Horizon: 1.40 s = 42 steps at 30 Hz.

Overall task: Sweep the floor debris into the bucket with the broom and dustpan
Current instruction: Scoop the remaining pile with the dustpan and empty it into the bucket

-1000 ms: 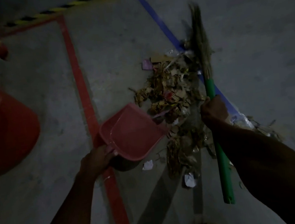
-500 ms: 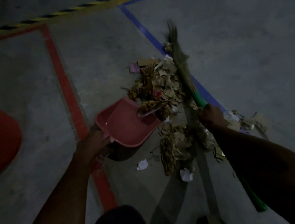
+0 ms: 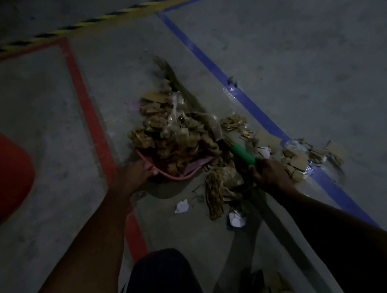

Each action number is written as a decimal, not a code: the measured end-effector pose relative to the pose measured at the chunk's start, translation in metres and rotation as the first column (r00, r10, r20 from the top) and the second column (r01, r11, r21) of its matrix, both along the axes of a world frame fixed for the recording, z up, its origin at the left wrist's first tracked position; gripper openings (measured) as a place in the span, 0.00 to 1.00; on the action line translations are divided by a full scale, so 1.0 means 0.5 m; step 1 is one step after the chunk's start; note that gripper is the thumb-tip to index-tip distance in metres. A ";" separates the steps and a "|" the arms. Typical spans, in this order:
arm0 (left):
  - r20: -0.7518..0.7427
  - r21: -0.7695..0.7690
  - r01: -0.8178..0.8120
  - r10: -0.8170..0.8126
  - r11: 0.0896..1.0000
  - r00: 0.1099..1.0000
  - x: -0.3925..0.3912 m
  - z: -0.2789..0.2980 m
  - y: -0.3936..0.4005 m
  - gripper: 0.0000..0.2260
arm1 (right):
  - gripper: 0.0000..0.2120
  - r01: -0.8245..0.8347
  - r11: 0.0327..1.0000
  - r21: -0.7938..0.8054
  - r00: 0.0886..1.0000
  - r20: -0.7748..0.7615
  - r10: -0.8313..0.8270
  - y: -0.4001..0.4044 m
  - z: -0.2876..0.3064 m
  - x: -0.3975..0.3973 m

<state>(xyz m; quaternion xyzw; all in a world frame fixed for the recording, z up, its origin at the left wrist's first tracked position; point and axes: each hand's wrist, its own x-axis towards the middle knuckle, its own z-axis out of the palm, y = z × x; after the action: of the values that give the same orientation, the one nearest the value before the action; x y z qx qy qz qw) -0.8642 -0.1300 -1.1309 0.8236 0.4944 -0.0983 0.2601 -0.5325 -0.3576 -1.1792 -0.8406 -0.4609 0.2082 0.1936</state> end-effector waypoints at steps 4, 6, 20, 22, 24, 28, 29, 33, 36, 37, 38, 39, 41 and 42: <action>-0.037 0.031 -0.058 0.059 0.998 0.998 0.005 -0.012 0.001 0.22 | 0.09 -0.019 1.000 0.006 0.999 0.049 0.019 -0.036 -0.017 -0.026; -0.031 0.043 -0.057 0.058 0.997 0.998 0.006 -0.011 -0.001 0.22 | 0.11 -0.028 0.999 0.015 0.997 0.079 0.027 -0.041 -0.029 -0.021; 0.191 0.069 -0.192 0.176 0.979 0.966 0.018 0.013 -0.009 0.20 | 0.12 -0.048 0.997 0.055 0.998 0.038 0.046 -0.005 0.047 -0.048; 0.222 0.072 -0.235 0.214 0.969 0.951 0.020 0.023 -0.021 0.19 | 0.13 -0.067 0.995 0.068 0.997 0.040 0.064 0.001 0.065 -0.051; 0.264 0.066 -0.282 0.256 0.957 0.930 0.028 0.051 -0.038 0.19 | 0.13 -0.074 0.994 0.082 0.997 0.027 0.072 0.007 0.097 -0.053; 0.342 0.028 -0.341 0.312 0.940 0.887 0.039 0.133 -0.059 0.17 | 0.12 -0.066 0.994 0.087 0.996 0.058 0.061 0.023 0.189 -0.054; 0.345 0.037 -0.357 0.323 0.933 0.881 0.041 0.168 -0.063 0.17 | 0.12 -0.064 0.995 0.070 0.996 0.061 0.059 0.027 0.222 -0.056; 0.380 0.012 -0.437 0.400 0.899 0.834 0.040 0.321 -0.093 0.16 | 0.18 -0.030 0.997 0.075 0.998 0.052 0.026 0.029 0.360 -0.075; 0.335 0.050 -0.501 0.458 0.864 0.823 0.016 0.440 -0.123 0.22 | 0.20 -0.041 0.992 0.123 0.997 0.069 0.033 0.021 0.482 -0.094; 0.331 0.063 -0.511 0.465 0.857 0.821 0.006 0.478 -0.132 0.24 | 0.21 -0.049 0.990 0.135 0.997 0.064 0.040 0.015 0.529 -0.103; 0.325 0.065 -0.527 0.482 0.847 0.814 -0.004 0.533 -0.141 0.25 | 0.21 -0.069 0.988 0.138 0.996 0.066 0.060 0.011 0.583 -0.110; 0.313 0.065 -0.539 0.496 0.840 0.810 -0.016 0.602 -0.155 0.26 | 0.20 -0.069 0.990 0.126 0.996 0.059 0.062 0.003 0.655 -0.123; 0.293 0.087 -0.557 0.514 0.826 0.807 -0.035 0.717 -0.186 0.27 | 0.21 -0.087 0.989 0.122 0.995 0.058 0.080 -0.017 0.768 -0.142; 0.276 0.092 -0.562 0.521 0.822 0.808 -0.048 0.784 -0.201 0.27 | 0.21 -0.106 0.987 0.119 0.993 0.064 0.099 -0.029 0.831 -0.150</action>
<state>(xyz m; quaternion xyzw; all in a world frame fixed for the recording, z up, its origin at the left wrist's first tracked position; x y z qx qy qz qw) -0.8882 -0.2305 -0.7390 0.6725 0.6807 0.1222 0.2636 -0.6076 -0.3718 -0.7639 -0.8081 -0.5207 0.1649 0.2204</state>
